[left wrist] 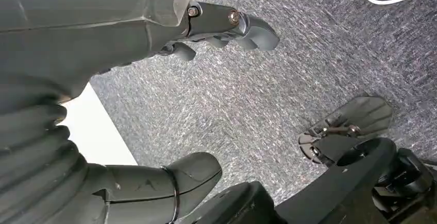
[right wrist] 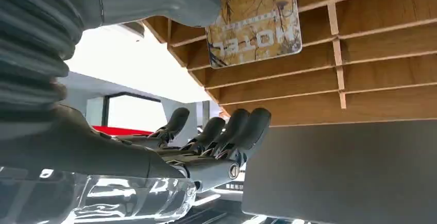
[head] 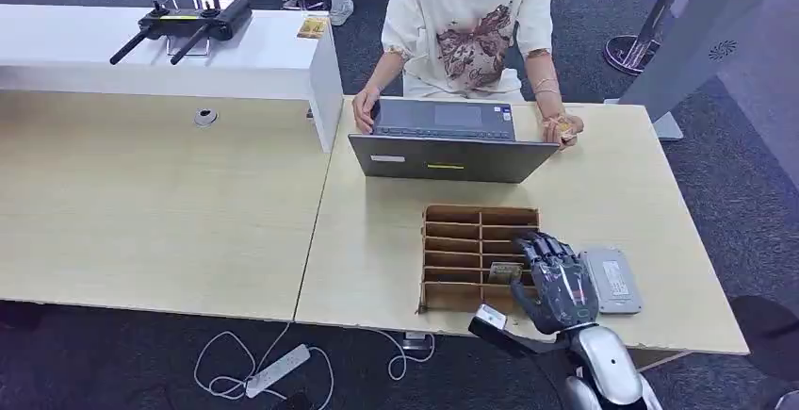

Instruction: Pass the card to the sensor for recognition and then transmit it.

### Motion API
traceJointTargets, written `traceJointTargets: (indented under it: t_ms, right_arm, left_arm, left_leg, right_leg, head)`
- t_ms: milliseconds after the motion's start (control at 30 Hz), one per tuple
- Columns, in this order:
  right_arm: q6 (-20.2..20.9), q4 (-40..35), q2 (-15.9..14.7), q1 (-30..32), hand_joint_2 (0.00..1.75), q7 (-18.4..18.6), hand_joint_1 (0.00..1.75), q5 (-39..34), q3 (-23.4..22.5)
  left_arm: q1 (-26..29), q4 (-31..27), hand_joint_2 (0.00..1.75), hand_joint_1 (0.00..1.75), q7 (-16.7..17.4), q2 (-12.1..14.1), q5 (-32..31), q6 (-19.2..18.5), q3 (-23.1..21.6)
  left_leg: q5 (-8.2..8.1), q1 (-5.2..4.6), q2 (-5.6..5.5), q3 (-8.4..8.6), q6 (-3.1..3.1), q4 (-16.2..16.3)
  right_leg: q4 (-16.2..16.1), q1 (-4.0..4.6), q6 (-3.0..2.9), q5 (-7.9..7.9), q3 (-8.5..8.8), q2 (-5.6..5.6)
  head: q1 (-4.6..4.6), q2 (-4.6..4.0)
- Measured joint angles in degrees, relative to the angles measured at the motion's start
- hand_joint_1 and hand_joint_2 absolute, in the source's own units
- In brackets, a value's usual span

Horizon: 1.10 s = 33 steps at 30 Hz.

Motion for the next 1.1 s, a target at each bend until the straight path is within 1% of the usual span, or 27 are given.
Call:
traceJointTargets:
  t_ms: [33,67,133,200,233,267,333,400,467,500,733,767,800,833,867,933,1000,1100]
  right_arm:
    - [0.0,0.11,0.02,-0.01,1.75,0.0,0.66,0.0,0.0]
    - [0.0,0.18,0.02,-0.01,1.75,0.0,0.68,0.02,0.0]
    - [0.02,0.24,0.02,-0.01,1.75,0.0,0.73,0.11,0.0]
    - [0.02,0.24,0.02,-0.01,1.75,0.0,0.84,0.13,0.0]
    - [0.04,0.24,0.02,-0.01,1.75,0.0,0.84,0.15,0.0]
    - [0.09,0.24,0.02,-0.01,1.75,0.0,0.8,0.17,0.0]
    - [0.09,0.24,0.02,-0.01,1.75,0.07,0.82,0.17,0.0]
    - [0.13,0.24,0.02,-0.01,1.75,0.24,0.87,0.26,0.0]
    - [0.18,0.24,0.02,0.0,1.75,0.24,0.87,0.28,0.0]
    - [0.18,0.24,0.02,0.0,1.75,0.24,0.93,0.28,0.0]
    - [0.18,0.24,0.02,0.0,1.75,0.28,0.91,0.31,0.0]
    - [0.18,0.24,0.02,0.0,1.75,0.28,0.98,0.31,0.0]
    - [0.18,0.24,0.02,0.0,1.75,0.28,0.93,0.31,0.0]
    - [0.18,0.24,0.04,0.0,1.75,0.31,0.93,0.31,0.0]
    - [0.2,0.24,0.04,0.0,1.75,0.35,0.89,0.33,0.0]
    - [0.2,0.24,0.09,0.0,1.75,0.37,0.93,0.37,0.0]
    - [0.31,0.24,0.13,0.0,1.75,0.42,0.79,0.66,0.0]
    - [0.35,0.24,0.2,0.02,1.75,0.42,0.73,0.87,0.0]
  left_arm:
    - [0.0,0.0,1.75,0.0,0.0,0.0,-0.04,0.0,0.0]
    - [0.0,0.0,1.75,0.0,0.0,0.0,-0.07,0.0,0.0]
    - [0.0,0.0,1.75,0.0,0.0,0.0,-0.18,0.0,0.02]
    - [0.0,0.0,1.75,0.0,0.0,0.0,-0.22,0.0,0.02]
    - [0.0,0.0,1.75,0.0,0.0,0.0,-0.24,0.0,0.02]
    - [0.0,0.0,1.75,0.0,0.0,0.0,-0.28,0.0,0.02]
    - [0.0,0.0,1.75,0.0,0.0,0.0,-0.39,0.0,0.04]
    - [0.0,0.0,1.75,0.0,-0.04,0.0,-0.57,0.0,0.04]
    - [0.0,0.0,1.75,0.0,-0.07,0.0,-0.77,0.0,0.09]
    - [0.0,0.0,1.75,0.0,-0.07,-0.02,-0.77,0.0,0.11]
    - [-0.01,0.0,1.75,0.0,-0.09,-0.05,-0.81,0.0,0.11]
    - [-0.01,0.0,1.75,0.0,-0.09,-0.05,-0.81,0.0,0.11]
    - [-0.01,0.0,1.75,0.0,-0.09,-0.05,-0.81,0.0,0.11]
    - [-0.01,0.0,1.75,0.0,-0.09,-0.05,-0.81,0.0,0.11]
    - [-0.01,0.0,1.75,0.0,-0.09,-0.05,-0.81,0.0,0.11]
    - [-0.01,0.0,1.75,0.0,-0.09,-0.05,-0.83,0.0,0.11]
    - [-0.02,0.0,1.75,0.0,-0.09,-0.05,-0.92,0.0,0.13]
    - [-0.02,0.0,1.75,0.0,-0.09,-0.05,-1.01,0.0,0.17]
  left_leg:
    - [0.0,0.0,0.0,0.0,0.0,0.0]
    - [0.0,0.0,0.0,0.0,0.0,0.0]
    - [0.0,0.0,0.0,0.0,0.0,0.0]
    - [0.0,0.0,0.0,0.0,0.0,0.0]
    - [0.0,0.0,0.0,0.0,0.0,0.0]
    - [0.0,0.0,0.0,0.0,0.0,0.0]
    - [0.0,0.0,0.0,0.0,0.0,0.0]
    - [0.0,0.0,0.0,0.0,0.0,0.0]
    - [0.0,0.0,0.0,0.0,0.0,0.0]
    - [0.0,0.0,0.0,0.0,0.0,0.0]
    - [0.0,0.0,0.0,0.0,0.0,0.0]
    - [0.0,0.0,0.0,0.0,0.0,0.0]
    - [0.0,0.0,0.0,0.0,0.0,0.0]
    - [0.0,0.0,0.0,0.01,0.0,0.0]
    - [0.0,0.0,0.0,0.01,0.0,0.0]
    - [0.0,0.0,0.0,0.0,0.0,0.0]
    - [0.0,0.0,0.01,0.01,0.0,0.0]
    - [0.0,0.0,0.01,0.01,0.0,0.0]
  right_leg:
    - [0.0,0.0,0.0,0.0,0.0,0.0]
    - [0.0,0.0,0.0,0.0,0.0,0.0]
    - [0.0,0.0,0.0,0.0,0.0,0.0]
    - [0.0,0.0,0.0,0.0,0.0,0.0]
    - [0.0,0.0,0.0,0.0,0.0,0.0]
    - [0.0,0.0,0.0,0.0,0.0,0.0]
    - [0.0,0.0,0.0,0.0,0.0,0.0]
    - [0.0,0.0,0.0,0.0,0.0,0.0]
    - [0.0,0.0,0.0,0.0,0.0,0.0]
    - [0.0,0.0,0.0,0.0,0.0,0.0]
    - [0.0,0.0,0.0,0.0,0.0,0.0]
    - [0.0,0.0,0.0,0.0,0.0,0.0]
    - [0.0,0.0,0.0,0.0,0.0,0.0]
    - [0.0,0.0,0.0,0.0,0.0,0.0]
    - [0.0,0.0,0.0,0.0,0.0,0.0]
    - [0.0,0.0,0.0,0.0,0.0,0.0]
    - [0.0,0.0,0.0,0.0,0.0,0.0]
    - [0.0,0.0,0.0,0.0,0.0,0.0]
  head:
    - [0.0,0.0]
    - [0.0,0.0]
    - [0.0,0.0]
    - [0.0,0.0]
    - [0.0,0.0]
    - [0.0,0.0]
    - [0.0,0.0]
    - [0.0,0.0]
    - [0.0,0.0]
    - [0.0,0.0]
    - [0.0,0.0]
    - [0.0,0.0]
    - [0.0,0.0]
    - [0.0,0.0]
    - [0.0,0.0]
    - [0.0,0.0]
    - [0.0,0.0]
    - [0.0,0.0]
